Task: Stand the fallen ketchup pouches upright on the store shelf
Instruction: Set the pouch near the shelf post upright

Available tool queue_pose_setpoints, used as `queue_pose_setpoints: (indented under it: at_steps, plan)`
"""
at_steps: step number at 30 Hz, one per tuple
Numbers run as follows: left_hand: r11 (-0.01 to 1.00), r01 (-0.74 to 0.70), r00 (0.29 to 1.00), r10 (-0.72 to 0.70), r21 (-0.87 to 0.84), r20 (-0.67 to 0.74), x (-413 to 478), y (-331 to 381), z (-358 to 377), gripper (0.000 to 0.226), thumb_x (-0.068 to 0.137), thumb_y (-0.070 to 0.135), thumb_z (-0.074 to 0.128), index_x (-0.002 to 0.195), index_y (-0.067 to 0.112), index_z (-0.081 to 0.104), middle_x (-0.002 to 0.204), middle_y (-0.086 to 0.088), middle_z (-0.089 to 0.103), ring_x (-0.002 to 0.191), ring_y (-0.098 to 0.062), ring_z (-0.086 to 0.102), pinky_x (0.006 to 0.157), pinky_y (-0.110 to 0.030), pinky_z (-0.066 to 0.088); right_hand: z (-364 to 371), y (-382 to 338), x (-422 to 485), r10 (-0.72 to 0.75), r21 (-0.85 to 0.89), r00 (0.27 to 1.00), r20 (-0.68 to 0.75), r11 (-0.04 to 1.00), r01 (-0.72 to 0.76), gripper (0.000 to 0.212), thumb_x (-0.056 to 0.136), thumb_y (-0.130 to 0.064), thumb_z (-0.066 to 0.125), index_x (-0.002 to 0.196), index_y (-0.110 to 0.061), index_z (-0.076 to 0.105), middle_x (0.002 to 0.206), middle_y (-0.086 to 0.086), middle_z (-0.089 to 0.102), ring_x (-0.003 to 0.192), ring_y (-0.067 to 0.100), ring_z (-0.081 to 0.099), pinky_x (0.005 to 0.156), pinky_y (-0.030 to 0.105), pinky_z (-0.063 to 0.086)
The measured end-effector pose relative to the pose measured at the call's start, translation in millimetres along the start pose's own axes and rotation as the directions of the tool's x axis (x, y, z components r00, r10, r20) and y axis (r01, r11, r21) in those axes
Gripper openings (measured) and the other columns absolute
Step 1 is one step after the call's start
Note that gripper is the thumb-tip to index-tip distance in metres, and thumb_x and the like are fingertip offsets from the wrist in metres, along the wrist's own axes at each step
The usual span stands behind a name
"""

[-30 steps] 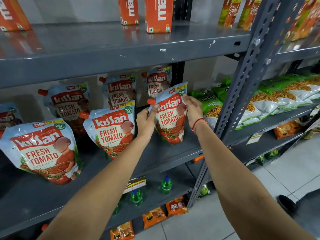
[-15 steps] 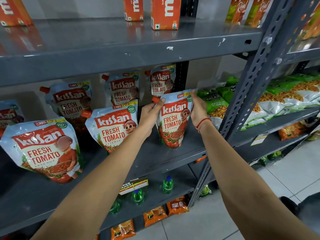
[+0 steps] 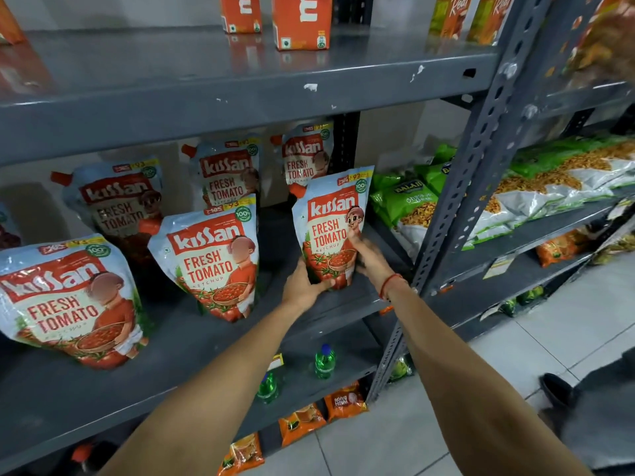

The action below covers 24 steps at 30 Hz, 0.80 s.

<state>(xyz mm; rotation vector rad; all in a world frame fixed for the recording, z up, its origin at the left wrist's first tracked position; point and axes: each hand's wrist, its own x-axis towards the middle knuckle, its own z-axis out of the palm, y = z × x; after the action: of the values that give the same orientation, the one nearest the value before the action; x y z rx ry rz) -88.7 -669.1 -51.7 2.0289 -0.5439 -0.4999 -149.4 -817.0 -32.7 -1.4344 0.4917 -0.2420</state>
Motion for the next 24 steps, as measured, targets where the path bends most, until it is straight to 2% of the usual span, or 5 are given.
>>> queue_pose_setpoints:
  at_steps: [2, 8, 12, 16, 24]
  plan:
    - [1.0, -0.013, 1.0, 0.013, 0.001, 0.003, -2, 1, 6, 0.08, 0.075, 0.028, 0.075, 0.14, 0.013, 0.031, 0.139, -0.01, 0.051, 0.127, -0.027, 0.048, 0.108, -0.042, 0.039, -4, 3, -4, -0.039, 0.033, 0.999, -0.02, 0.999, 0.04, 0.025, 0.091, -0.039, 0.053, 0.113, -0.027, 0.054, 0.105, -0.011, 0.065, 0.081, -0.009, 0.066, 0.062, 0.009, 0.052]
    - [0.999, -0.046, 0.999, 0.046, -0.017, -0.014, -9, 3, 25, 0.081, 0.074, 0.029, 0.076, 0.14, 0.016, 0.032, 0.138, -0.008, 0.053, 0.127, -0.027, 0.048, 0.107, -0.04, 0.039, -17, 17, -17, -0.071, 0.039, 0.991, -0.116, 0.996, 0.076, 0.049, 0.088, -0.043, 0.055, 0.13, -0.017, 0.049, 0.122, 0.004, 0.062, 0.106, 0.011, 0.061, 0.093, 0.032, 0.049]
    - [0.998, -0.056, 0.998, 0.056, -0.035, -0.02, -12, 4, 32, 0.083, 0.07, 0.024, 0.079, 0.14, 0.015, 0.034, 0.136, -0.008, 0.054, 0.125, -0.026, 0.051, 0.105, -0.037, 0.041, -18, 18, -21, -0.087, 0.046, 0.985, -0.147, 0.994, 0.094, 0.035, 0.091, -0.04, 0.053, 0.121, -0.023, 0.052, 0.119, 0.003, 0.063, 0.101, 0.008, 0.062, 0.091, 0.032, 0.05]
    - [0.998, -0.041, 0.998, 0.039, -0.044, -0.044, -11, 4, 34, 0.08, 0.07, 0.022, 0.079, 0.138, 0.015, 0.037, 0.134, -0.009, 0.057, 0.123, -0.027, 0.053, 0.104, -0.041, 0.043, -14, 20, -24, -0.079, 0.038, 0.979, -0.19, 0.995, 0.088, 0.048, 0.09, -0.042, 0.053, 0.129, -0.014, 0.05, 0.126, 0.01, 0.061, 0.113, 0.023, 0.06, 0.099, 0.042, 0.048]
    - [0.996, -0.049, 0.998, 0.046, -0.079, -0.037, -12, 6, 41, 0.077, 0.073, 0.023, 0.077, 0.138, 0.014, 0.038, 0.132, -0.009, 0.058, 0.122, -0.027, 0.053, 0.104, -0.041, 0.043, -14, 37, -26, -0.046, -0.113, 0.948, -0.314, 0.994, 0.011, 0.051, 0.089, -0.056, 0.046, 0.114, -0.012, 0.054, 0.087, -0.006, 0.062, 0.09, 0.015, 0.06, 0.083, 0.031, 0.045]
